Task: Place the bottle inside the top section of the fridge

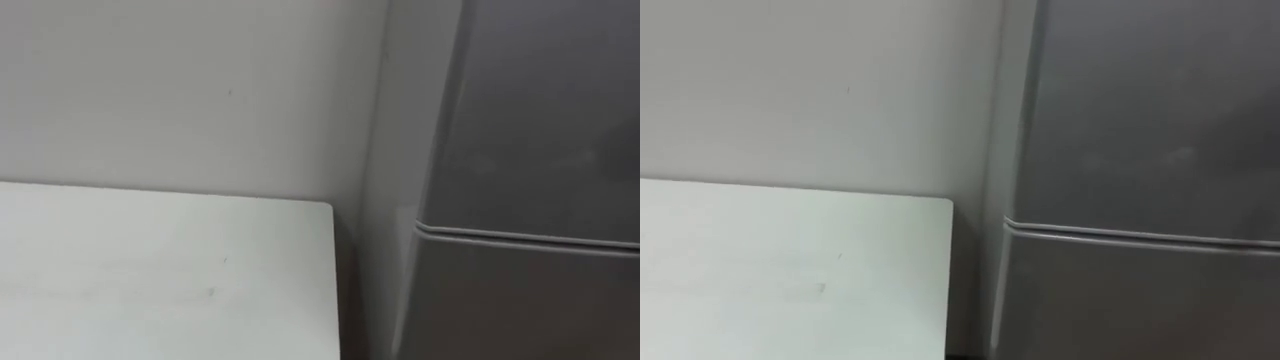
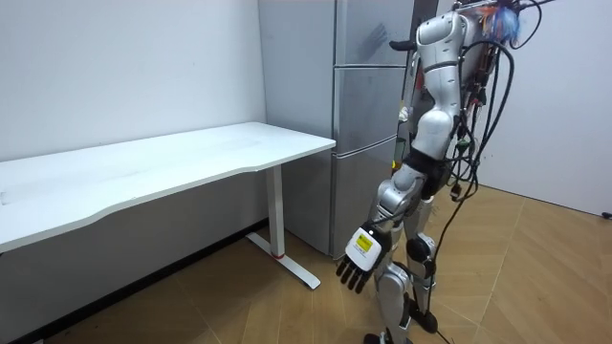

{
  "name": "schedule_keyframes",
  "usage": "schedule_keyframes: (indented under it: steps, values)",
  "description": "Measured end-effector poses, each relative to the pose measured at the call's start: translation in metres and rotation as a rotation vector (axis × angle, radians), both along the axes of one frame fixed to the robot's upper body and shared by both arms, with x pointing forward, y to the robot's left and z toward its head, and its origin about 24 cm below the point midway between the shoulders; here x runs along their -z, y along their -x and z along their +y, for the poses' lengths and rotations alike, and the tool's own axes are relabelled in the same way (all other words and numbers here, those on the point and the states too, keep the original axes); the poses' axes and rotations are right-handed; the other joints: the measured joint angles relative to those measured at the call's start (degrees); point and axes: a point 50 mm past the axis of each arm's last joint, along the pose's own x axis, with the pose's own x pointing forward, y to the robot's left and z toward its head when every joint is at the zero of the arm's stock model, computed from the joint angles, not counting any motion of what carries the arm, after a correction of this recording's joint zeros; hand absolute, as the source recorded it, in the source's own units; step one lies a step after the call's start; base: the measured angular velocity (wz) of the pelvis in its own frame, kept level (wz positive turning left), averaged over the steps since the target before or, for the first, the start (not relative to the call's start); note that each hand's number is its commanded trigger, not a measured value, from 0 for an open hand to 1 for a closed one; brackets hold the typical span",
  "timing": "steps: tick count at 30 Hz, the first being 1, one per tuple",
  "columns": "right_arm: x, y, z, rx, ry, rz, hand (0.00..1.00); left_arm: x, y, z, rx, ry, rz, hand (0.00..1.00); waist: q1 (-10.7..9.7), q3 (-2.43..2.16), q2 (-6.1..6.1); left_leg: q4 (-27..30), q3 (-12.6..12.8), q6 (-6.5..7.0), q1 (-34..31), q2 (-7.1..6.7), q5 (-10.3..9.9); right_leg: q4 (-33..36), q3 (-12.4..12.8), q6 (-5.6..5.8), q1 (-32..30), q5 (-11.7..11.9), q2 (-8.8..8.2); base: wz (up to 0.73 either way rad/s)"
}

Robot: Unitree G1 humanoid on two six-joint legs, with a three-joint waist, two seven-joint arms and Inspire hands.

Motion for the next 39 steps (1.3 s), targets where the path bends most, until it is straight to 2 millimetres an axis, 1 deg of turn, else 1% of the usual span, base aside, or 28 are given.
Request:
schedule_keyframes:
  steps: [1,3,4,5,6,7,8,11,13,17,19,20,21,22,23,24,25,26,27,28,30,31,32,33,35,36,38,39]
  values:
    - [0.0,0.002,-0.004,0.008,-0.037,-0.015,0.0,0.0,-0.002,0.0,-0.002,-0.001,-0.009,0.0,-0.37,0.0,-0.1,-0.16,0.12,0.0,-0.07,0.0,0.01,0.04,0.1,0.0,-0.25,0.0,0.0,-0.06]
    - [0.002,0.007,-0.012,0.023,-0.111,-0.044,0.0,-0.001,-0.003,0.001,-0.001,-0.005,-0.022,0.0,-1.47,-0.21,-0.4,-0.37,0.29,0.0,-0.05,0.05,0.01,-0.03,0.18,0.0,-0.35,0.0,0.04,-0.03]
    - [0.002,0.009,-0.014,0.033,-0.125,-0.053,0.0,-0.001,-0.004,0.001,-0.002,-0.006,-0.025,0.0,-1.66,-0.16,-0.64,-0.41,0.3,0.0,-0.04,0.05,0.01,-0.04,0.17,0.01,-0.36,0.0,0.05,0.0]
    - [0.003,0.014,-0.02,0.054,-0.154,-0.069,0.0,-0.002,-0.005,0.002,-0.01,-0.011,-0.035,0.0,-1.91,-0.24,-0.76,-0.43,0.35,-0.01,-0.07,0.08,0.0,-0.09,0.13,0.01,-0.41,-0.01,0.08,0.0]
    - [0.003,0.017,-0.022,0.067,-0.169,-0.073,0.0,-0.002,-0.005,0.003,-0.013,-0.014,-0.039,0.0,-2.12,-0.26,-0.91,-0.46,0.34,-0.01,-0.08,0.08,0.01,-0.12,0.1,0.02,-0.41,-0.01,0.09,0.0]
    - [0.004,0.02,-0.026,0.092,-0.188,-0.077,0.0,-0.003,-0.004,0.004,-0.023,-0.017,-0.04,0.0,-2.34,-0.19,-1.27,-0.52,0.34,-0.01,-0.08,0.09,0.0,-0.13,0.08,0.05,-0.44,-0.03,0.1,0.0]
    - [0.006,0.026,-0.03,0.114,-0.192,-0.073,0.0,-0.003,-0.003,0.005,-0.025,-0.019,-0.039,0.0,-2.68,-0.29,-1.4,-0.52,0.35,-0.02,-0.14,0.09,0.0,-0.17,0.05,0.05,-0.5,-0.03,0.1,0.0]
    - [0.015,0.039,-0.038,0.173,-0.218,-0.046,0.0,-0.003,-0.002,0.004,-0.024,-0.019,-0.037,0.0,-3.55,-0.31,-1.66,-0.52,0.37,-0.02,-0.21,0.06,-0.01,-0.26,0.11,0.07,-0.53,-0.04,0.08,0.0]
    - [0.019,0.046,-0.041,0.215,-0.225,-0.035,0.0,-0.003,-0.002,0.005,-0.026,-0.019,-0.035,0.0,-3.96,-0.33,-1.62,-0.52,0.36,-0.02,-0.1,0.05,-0.01,-0.22,0.1,0.07,-0.41,-0.04,0.06,0.0]
    - [0.034,0.067,-0.05,0.301,-0.28,-0.012,0.0,-0.003,0.0,0.005,-0.047,-0.018,-0.035,0.0,-4.14,-0.65,-0.76,-0.61,0.5,-0.02,-0.08,0.06,-0.01,-0.12,0.46,0.03,-0.33,-0.06,0.08,-0.02]
    - [0.044,0.076,-0.054,0.341,-0.296,0.031,0.0,-0.003,0.0,0.005,-0.059,-0.016,-0.04,0.0,-4.41,-0.5,-0.16,-0.42,0.6,-0.01,-0.24,0.05,-0.02,-0.23,0.64,0.06,-0.35,-0.11,0.08,-0.02]
    - [0.056,0.081,-0.059,0.375,-0.318,0.076,0.0,-0.004,-0.001,0.006,-0.06,-0.019,-0.046,0.0,-4.27,-0.63,-0.1,-0.26,0.59,0.0,-0.36,0.05,-0.03,-0.21,0.75,0.07,-0.4,-0.24,0.08,0.0]
    - [0.068,0.087,-0.061,0.41,-0.351,0.115,0.0,-0.004,-0.002,0.006,-0.061,-0.019,-0.05,0.0,-4.14,-0.55,0.19,0.03,0.59,0.0,-0.56,0.05,-0.05,-0.09,1.2,0.03,-0.76,-0.41,0.05,0.0]
    - [0.074,0.091,-0.061,0.422,-0.374,0.127,0.0,-0.004,-0.003,0.006,-0.062,-0.019,-0.05,0.0,-4.16,-0.67,0.18,0.18,0.59,0.0,-0.73,0.07,-0.05,0.02,1.25,0.03,-0.9,-0.43,0.06,0.0]
    - [0.084,0.098,-0.061,0.446,-0.416,0.144,0.0,-0.004,-0.004,0.005,-0.063,-0.017,-0.053,0.0,-4.17,-0.69,0.55,0.29,0.58,0.0,-1.09,0.1,-0.05,0.1,1.19,0.01,-1.21,-0.42,0.06,0.0]
    - [0.096,0.104,-0.06,0.469,-0.464,0.162,0.0,-0.003,-0.005,0.005,-0.064,-0.016,-0.053,0.0,-4.18,-0.61,1.02,0.29,0.57,0.0,-1.03,0.1,-0.03,0.16,1.21,-0.04,-1.37,-0.37,0.06,0.0]
    - [0.102,0.107,-0.059,0.481,-0.489,0.175,0.0,-0.003,-0.005,0.005,-0.065,-0.016,-0.05,0.0,-4.18,-0.63,1.18,0.29,0.57,0.0,-0.98,0.1,-0.03,0.18,1.22,-0.04,-1.36,-0.37,0.07,0.0]
    - [0.114,0.112,-0.057,0.506,-0.535,0.203,0.0,-0.003,-0.004,0.004,-0.07,-0.015,-0.042,0.0,-4.17,-0.66,1.5,0.25,0.66,0.0,-0.94,0.08,-0.03,0.32,1.15,-0.04,-1.29,-0.37,0.05,-0.04]
    - [0.12,0.115,-0.055,0.515,-0.554,0.215,0.0,-0.003,-0.005,0.003,-0.071,-0.014,-0.042,0.0,-4.12,-0.65,1.66,0.17,0.76,0.0,-0.82,0.08,-0.02,0.52,1.16,-0.04,-1.29,-0.38,0.01,-0.05]
    - [0.129,0.119,-0.052,0.527,-0.592,0.239,0.0,-0.002,-0.006,0.002,-0.072,-0.012,-0.046,0.0,-4.09,-0.52,1.98,0.01,0.86,0.01,-0.38,0.03,-0.01,1.07,1.15,-0.02,-1.29,-0.45,-0.08,-0.05]
    - [0.148,0.126,-0.044,0.552,-0.646,0.289,0.0,-0.003,-0.007,0.002,-0.073,-0.021,-0.05,0.0,-4.2,-0.45,2.32,0.01,1.06,0.01,-0.2,0.02,-0.01,0.92,1.55,-0.03,-1.29,-0.57,-0.09,-0.06]
    - [0.154,0.129,-0.042,0.56,-0.661,0.315,0.0,-0.003,-0.008,0.003,-0.074,-0.027,-0.053,0.0,-4.22,-0.46,2.27,0.01,1.13,0.01,-0.18,0.03,-0.01,0.92,1.6,-0.04,-1.29,-0.63,-0.08,-0.04]
    - [0.167,0.135,-0.037,0.573,-0.691,0.366,0.0,-0.002,-0.008,0.002,-0.079,-0.038,-0.057,0.0,-4.1,-0.48,2.13,-0.03,1.22,0.01,-0.18,0.03,-0.02,1.01,1.58,-0.01,-1.25,-0.79,-0.14,0.0]
    - [0.173,0.137,-0.035,0.576,-0.706,0.385,0.0,-0.002,-0.007,0.001,-0.082,-0.042,-0.059,0.0,-4.06,-0.47,2.15,-0.07,1.28,0.01,-0.21,0.01,-0.02,1.02,1.56,0.01,-1.24,-0.87,-0.17,0.0]
    - [0.194,0.147,-0.024,0.589,-0.772,0.46,0.0,0.0,-0.005,-0.005,-0.101,-0.033,-0.062,0.0,-4.31,-0.39,2.32,-0.06,1.28,0.01,-0.11,-0.12,-0.02,1.04,1.53,0.12,-1.25,-0.99,-0.3,0.0]
    - [0.2,0.151,-0.022,0.597,-0.787,0.487,0.0,0.0,-0.005,-0.006,-0.1,-0.03,-0.062,0.0,-4.18,-0.36,2.37,-0.06,1.28,0.01,-0.1,-0.14,-0.02,1.04,1.5,0.14,-1.25,-1.01,-0.32,0.0]
    - [0.22,0.163,-0.01,0.601,-0.829,0.593,0.0,0.001,-0.004,-0.009,-0.128,-0.014,-0.065,0.0,-3.97,-0.28,2.58,-0.06,1.33,0.02,-0.2,-0.27,-0.02,1.04,1.5,0.25,-1.24,-1.08,-0.44,0.0]
    - [0.224,0.166,-0.007,0.598,-0.834,0.623,0.0,0.001,-0.003,-0.009,-0.137,-0.012,-0.065,0.0,-3.98,-0.18,2.84,-0.06,1.35,0.02,-0.17,-0.29,-0.02,1.01,1.54,0.26,-1.24,-1.09,-0.45,0.0]
